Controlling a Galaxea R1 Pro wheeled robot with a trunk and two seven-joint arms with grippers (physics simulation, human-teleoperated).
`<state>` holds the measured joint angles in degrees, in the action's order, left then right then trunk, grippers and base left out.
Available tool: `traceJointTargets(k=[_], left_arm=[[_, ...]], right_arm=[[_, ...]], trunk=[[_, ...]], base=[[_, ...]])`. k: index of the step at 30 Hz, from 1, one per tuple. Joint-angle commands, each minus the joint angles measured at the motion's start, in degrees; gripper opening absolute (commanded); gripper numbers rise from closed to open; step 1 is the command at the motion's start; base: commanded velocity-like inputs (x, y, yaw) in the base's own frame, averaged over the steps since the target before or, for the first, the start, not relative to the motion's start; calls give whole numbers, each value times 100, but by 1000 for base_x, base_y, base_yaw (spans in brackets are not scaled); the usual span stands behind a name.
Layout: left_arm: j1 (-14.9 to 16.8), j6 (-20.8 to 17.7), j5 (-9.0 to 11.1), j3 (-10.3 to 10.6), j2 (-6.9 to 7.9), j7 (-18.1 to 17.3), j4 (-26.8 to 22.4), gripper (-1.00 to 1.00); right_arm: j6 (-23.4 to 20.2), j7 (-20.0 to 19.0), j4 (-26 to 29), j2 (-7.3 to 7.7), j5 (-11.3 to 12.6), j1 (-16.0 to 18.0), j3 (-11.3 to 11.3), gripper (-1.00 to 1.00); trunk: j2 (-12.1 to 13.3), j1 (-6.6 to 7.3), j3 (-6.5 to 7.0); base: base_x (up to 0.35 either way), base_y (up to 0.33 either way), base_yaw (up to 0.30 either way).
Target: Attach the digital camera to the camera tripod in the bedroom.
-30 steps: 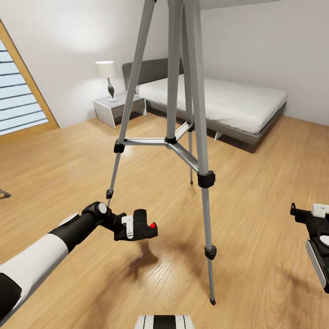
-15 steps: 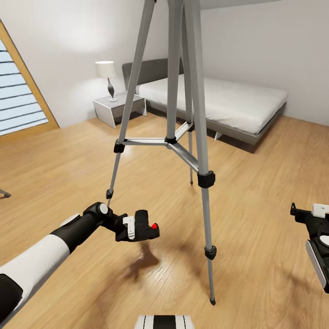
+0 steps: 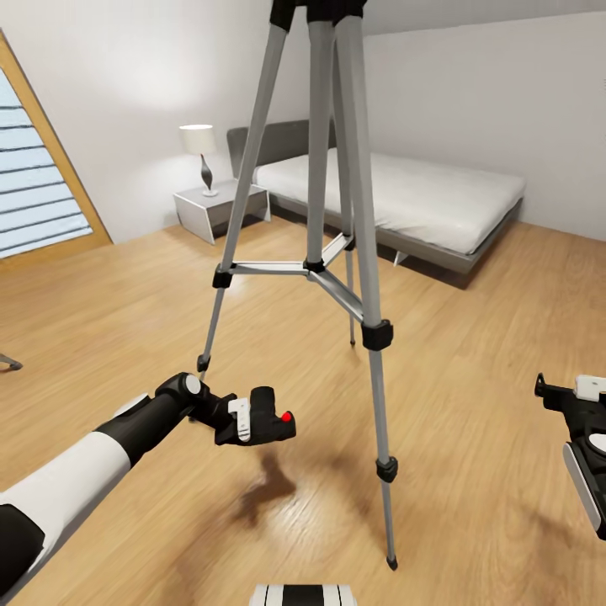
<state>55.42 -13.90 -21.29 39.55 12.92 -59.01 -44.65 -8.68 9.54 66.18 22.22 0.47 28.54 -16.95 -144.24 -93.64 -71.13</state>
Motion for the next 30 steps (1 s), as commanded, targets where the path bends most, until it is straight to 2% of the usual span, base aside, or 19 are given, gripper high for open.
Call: traceJointTargets(k=[1,30], left_arm=[[4,-62,2,15,4,-14,-12,-100],[4,-84,2,18,0,-6,2,-100]], right_arm=[[-33,22,9,2,5,1,6,100],[-46,30,9,2,5,0,7,100]], trunk=[[0,3,18],[39,78,660]], base=[[0,0,0],[0,0,0]])
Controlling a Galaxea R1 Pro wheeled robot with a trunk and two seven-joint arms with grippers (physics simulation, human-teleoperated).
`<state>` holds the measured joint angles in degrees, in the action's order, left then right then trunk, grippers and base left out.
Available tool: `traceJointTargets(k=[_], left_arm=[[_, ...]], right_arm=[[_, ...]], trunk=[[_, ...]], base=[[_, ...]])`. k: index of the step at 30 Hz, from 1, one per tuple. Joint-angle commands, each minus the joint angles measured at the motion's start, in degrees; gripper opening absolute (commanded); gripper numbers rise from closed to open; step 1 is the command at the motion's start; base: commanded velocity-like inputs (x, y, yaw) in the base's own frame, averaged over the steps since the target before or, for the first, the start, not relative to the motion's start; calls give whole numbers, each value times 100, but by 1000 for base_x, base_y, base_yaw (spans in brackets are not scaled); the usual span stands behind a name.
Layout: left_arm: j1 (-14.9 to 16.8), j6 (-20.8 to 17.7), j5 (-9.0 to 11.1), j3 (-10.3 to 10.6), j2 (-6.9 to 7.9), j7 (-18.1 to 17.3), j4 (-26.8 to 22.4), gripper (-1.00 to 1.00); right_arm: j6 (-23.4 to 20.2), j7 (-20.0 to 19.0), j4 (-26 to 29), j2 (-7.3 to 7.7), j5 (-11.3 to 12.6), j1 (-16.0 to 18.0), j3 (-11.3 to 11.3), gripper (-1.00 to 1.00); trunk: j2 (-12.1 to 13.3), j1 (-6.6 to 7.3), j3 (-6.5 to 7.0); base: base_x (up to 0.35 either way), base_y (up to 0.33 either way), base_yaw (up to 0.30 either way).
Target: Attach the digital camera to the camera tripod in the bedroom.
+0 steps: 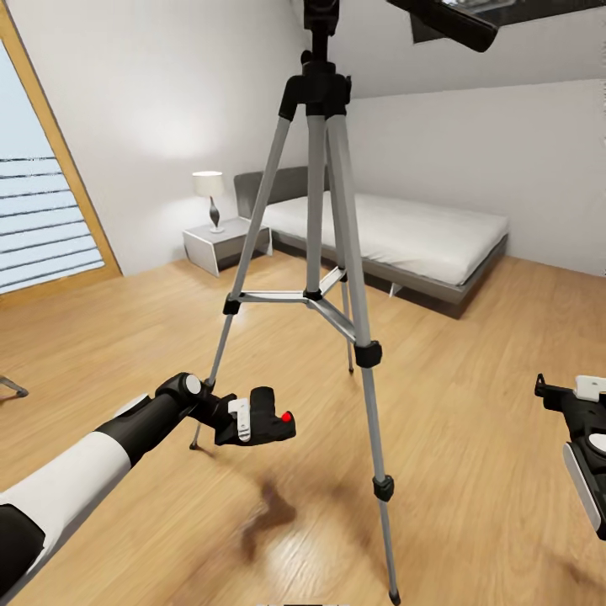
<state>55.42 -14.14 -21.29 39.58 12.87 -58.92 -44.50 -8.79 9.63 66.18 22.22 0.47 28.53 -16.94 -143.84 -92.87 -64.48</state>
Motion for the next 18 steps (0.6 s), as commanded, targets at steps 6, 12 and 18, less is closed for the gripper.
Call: traceJointTargets(k=[6,12,18], left_arm=[[4,-166,2,18,5,-14,-6,-100],[4,-309,-5,24,5,-18,2,-100],[3,-338,-7,41,5,-27,5,-100]], right_arm=[[-35,22,9,2,5,2,6,100],[-35,22,9,2,5,1,6,100],[-35,22,9,2,5,1,6,100]], trunk=[[6,16,128],[14,32,261],[22,47,394]], base=[[0,0,0],[0,0,0],[0,0,0]])
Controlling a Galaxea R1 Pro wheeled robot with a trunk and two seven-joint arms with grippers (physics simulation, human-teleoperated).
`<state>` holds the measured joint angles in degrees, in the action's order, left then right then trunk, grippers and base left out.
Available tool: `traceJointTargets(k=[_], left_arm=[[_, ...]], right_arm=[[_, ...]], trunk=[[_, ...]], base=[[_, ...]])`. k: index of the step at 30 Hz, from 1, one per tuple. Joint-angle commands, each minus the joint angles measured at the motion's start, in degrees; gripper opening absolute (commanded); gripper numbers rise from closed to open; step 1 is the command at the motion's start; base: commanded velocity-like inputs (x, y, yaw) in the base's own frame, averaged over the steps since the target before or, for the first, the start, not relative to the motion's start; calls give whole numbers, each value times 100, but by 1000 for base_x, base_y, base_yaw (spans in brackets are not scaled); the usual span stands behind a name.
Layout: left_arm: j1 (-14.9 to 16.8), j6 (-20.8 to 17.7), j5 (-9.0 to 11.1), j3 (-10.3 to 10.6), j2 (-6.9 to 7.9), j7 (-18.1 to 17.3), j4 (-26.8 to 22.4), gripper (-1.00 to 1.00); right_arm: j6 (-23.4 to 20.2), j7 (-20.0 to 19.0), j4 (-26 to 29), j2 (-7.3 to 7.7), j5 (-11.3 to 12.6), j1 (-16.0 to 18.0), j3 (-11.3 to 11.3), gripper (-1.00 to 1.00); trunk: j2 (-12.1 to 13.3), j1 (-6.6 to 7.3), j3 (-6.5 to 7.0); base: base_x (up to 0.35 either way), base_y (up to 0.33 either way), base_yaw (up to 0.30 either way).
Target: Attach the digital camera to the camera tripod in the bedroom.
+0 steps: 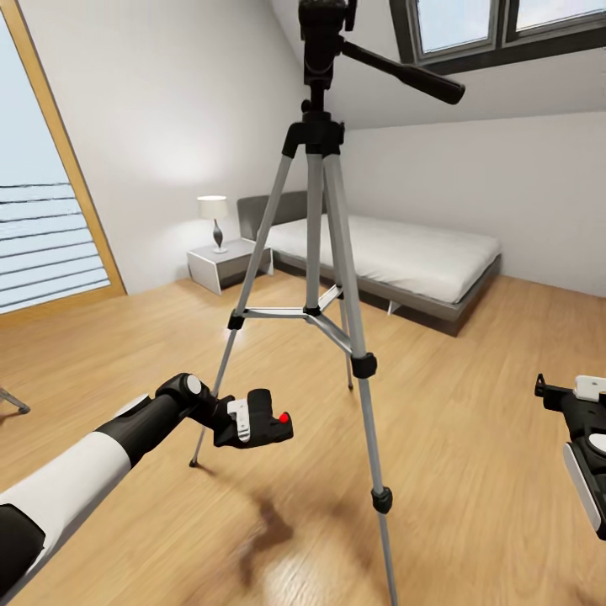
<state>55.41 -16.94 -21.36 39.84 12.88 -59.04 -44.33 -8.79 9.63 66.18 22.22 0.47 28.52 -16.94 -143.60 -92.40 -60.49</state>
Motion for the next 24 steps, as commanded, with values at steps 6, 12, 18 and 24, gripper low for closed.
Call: traceJointTargets(k=[6,12,18,24], left_arm=[[4,-62,0,29,4,-28,-8,-100],[-12,-58,0,184,2,-39,-3,-100],[-34,-59,0,553,-5,-36,17,-100],[-38,-58,0,700,-2,-36,26,-100]], right_arm=[[-35,22,9,2,5,1,6,100],[-35,22,9,2,5,1,6,100],[-35,22,9,2,5,1,6,100],[-35,22,9,2,5,1,6,100]], trunk=[[6,16,128],[13,29,238],[13,29,238],[20,42,349]], base=[[0,0,0],[0,0,0],[0,0,0],[0,0,0]])
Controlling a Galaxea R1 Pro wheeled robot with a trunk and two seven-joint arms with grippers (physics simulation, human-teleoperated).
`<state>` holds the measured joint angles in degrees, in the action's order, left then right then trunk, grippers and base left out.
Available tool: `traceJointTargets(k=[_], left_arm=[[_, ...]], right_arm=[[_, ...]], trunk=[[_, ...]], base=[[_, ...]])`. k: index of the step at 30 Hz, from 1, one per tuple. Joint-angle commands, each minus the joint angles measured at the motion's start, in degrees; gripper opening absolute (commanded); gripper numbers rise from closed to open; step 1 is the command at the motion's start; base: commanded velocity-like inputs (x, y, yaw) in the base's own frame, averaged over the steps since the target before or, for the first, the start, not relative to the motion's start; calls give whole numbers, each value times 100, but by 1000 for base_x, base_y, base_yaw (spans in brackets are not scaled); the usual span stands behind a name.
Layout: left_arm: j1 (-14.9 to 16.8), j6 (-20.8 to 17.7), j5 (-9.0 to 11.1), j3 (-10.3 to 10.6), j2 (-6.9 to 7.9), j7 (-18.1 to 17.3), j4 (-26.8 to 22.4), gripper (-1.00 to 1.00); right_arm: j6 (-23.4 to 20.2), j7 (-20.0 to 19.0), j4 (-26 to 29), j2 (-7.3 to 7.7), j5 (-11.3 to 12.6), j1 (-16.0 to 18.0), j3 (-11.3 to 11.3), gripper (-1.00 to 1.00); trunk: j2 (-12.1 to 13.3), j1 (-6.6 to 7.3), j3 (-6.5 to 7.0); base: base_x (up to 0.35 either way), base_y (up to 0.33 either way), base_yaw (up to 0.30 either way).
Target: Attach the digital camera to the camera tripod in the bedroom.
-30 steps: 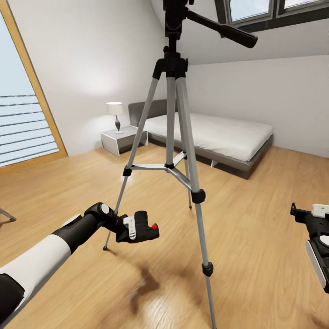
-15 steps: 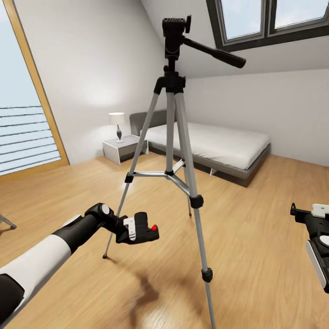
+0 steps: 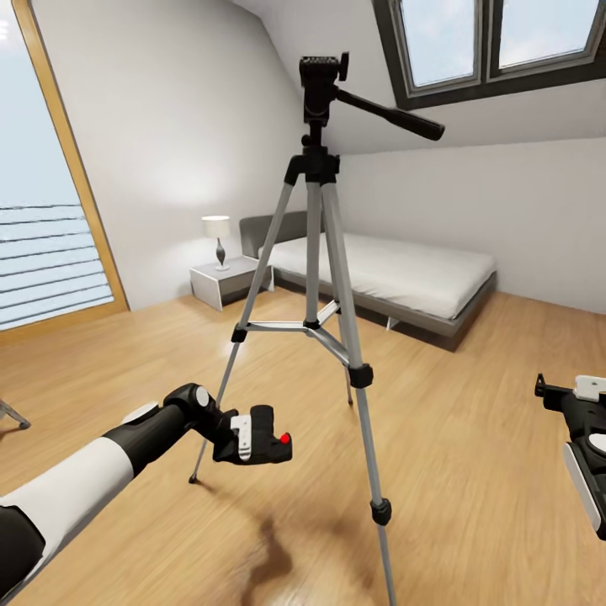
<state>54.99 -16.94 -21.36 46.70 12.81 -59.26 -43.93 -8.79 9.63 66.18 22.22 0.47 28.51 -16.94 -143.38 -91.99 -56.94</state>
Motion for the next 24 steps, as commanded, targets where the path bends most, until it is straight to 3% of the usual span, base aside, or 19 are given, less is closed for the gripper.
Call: traceJointTargets(k=[1,12,24], left_arm=[[4,-58,1,26,9,-14,-13,-100],[3,-63,9,62,113,-7,-10,-100],[3,-70,11,51,207,-14,-19,-100]], right_arm=[[-35,22,9,2,5,2,6,100],[-20,29,9,2,-11,2,6,100],[-19,30,9,2,-12,2,6,100]], trunk=[[-1,4,17],[14,32,260],[495,295,476]], base=[[0,0,0],[0,0,0],[0,0,0]])
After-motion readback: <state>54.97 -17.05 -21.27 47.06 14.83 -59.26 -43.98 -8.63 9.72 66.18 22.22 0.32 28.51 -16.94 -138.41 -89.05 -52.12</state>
